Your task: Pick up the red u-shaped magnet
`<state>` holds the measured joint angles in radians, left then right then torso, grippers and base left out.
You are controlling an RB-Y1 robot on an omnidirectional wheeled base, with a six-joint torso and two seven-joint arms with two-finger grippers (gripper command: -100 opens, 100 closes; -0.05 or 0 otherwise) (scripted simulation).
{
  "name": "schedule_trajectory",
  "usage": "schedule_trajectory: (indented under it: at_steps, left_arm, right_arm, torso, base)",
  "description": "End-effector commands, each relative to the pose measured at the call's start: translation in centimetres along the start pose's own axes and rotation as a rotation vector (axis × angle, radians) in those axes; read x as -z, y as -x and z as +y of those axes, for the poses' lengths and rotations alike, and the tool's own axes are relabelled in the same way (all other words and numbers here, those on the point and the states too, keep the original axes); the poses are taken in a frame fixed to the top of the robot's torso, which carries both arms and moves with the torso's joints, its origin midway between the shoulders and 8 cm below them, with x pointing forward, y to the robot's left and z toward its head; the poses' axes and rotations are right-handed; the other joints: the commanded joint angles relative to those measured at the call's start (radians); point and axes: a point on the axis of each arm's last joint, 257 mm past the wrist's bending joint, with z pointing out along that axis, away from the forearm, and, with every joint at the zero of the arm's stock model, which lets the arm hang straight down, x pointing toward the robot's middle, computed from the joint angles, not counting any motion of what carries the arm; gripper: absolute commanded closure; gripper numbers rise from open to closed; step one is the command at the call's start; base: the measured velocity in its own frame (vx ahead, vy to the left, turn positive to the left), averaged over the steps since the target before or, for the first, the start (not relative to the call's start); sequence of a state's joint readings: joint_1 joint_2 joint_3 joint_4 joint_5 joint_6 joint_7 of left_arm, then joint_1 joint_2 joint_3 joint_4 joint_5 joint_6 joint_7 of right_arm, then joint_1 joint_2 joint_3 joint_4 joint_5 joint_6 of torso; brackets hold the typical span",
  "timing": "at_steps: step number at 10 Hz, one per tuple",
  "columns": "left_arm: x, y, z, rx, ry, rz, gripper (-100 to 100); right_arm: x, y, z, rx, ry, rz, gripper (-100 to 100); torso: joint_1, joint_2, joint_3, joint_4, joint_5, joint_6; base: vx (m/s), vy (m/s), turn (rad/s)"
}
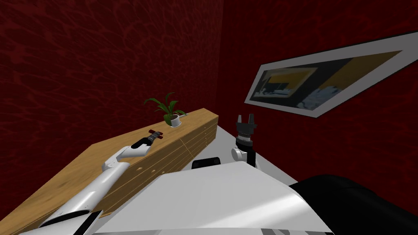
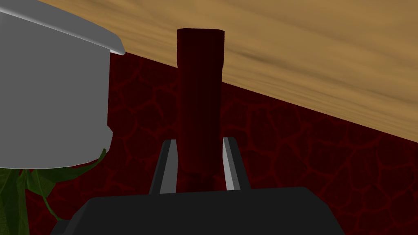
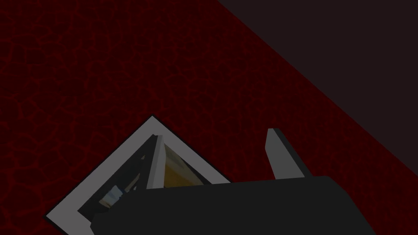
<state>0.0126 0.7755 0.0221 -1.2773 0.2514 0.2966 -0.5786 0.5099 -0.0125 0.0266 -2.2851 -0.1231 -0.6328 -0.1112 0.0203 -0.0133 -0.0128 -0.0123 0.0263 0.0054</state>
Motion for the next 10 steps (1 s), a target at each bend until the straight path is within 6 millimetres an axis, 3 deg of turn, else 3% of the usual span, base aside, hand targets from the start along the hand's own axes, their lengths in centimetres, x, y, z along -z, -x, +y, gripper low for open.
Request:
schedule_trajectory:
  at_steps: [1, 2, 6, 7, 10]
  left_arm:
    - [-0.1, 0.1, 0.1, -0.020, 0.003, -0.009, 100]
    - [-0.6, -0.8, -4.2, -0.016, -0.043, 0.009, 100]
    - [-0.6, -0.6, -4.1, -0.043, -0.033, -0.009, 100]
    - [-0.8, -1.3, -8.4, -0.039, -0.077, 0.001, 100]
    - [-0.8, -0.9, -8.3, -0.064, -0.069, -0.022, 100]
  right_arm:
    - [0.0, 0.0, 0.0, 0.000, 0.000, 0.000, 0]
    - [0.0, 0.0, 0.0, 0.000, 0.000, 0.000, 0]
    - [0.0, 0.0, 0.0, 0.000, 0.000, 0.000, 0]
    - [0.0, 0.0, 0.0, 0.000, 0.000, 0.000, 0]
    - [0.0, 0.0, 0.0, 0.000, 0.000, 0.000, 0]
  torso:
    - [0.000, 0.000, 0.000, 0.000, 0.000, 0.000]
    - [-0.001, 0.000, 0.000, 0.000, 0.000, 0.000]
    - [-0.002, 0.001, 0.000, 0.000, -0.001, 0.000]
    - [-0.003, 0.001, 0.001, 0.000, -0.001, 0.000]
    - [-0.001, 0.000, 0.000, 0.000, -0.001, 0.000]
  base:
    - [0.000, 0.007, -0.038]
    - [0.007, 0.047, 0.350]
    - [0.004, 0.017, 0.037]
    - [0.002, 0.039, 0.277]
    - [0.009, 0.024, 0.078]
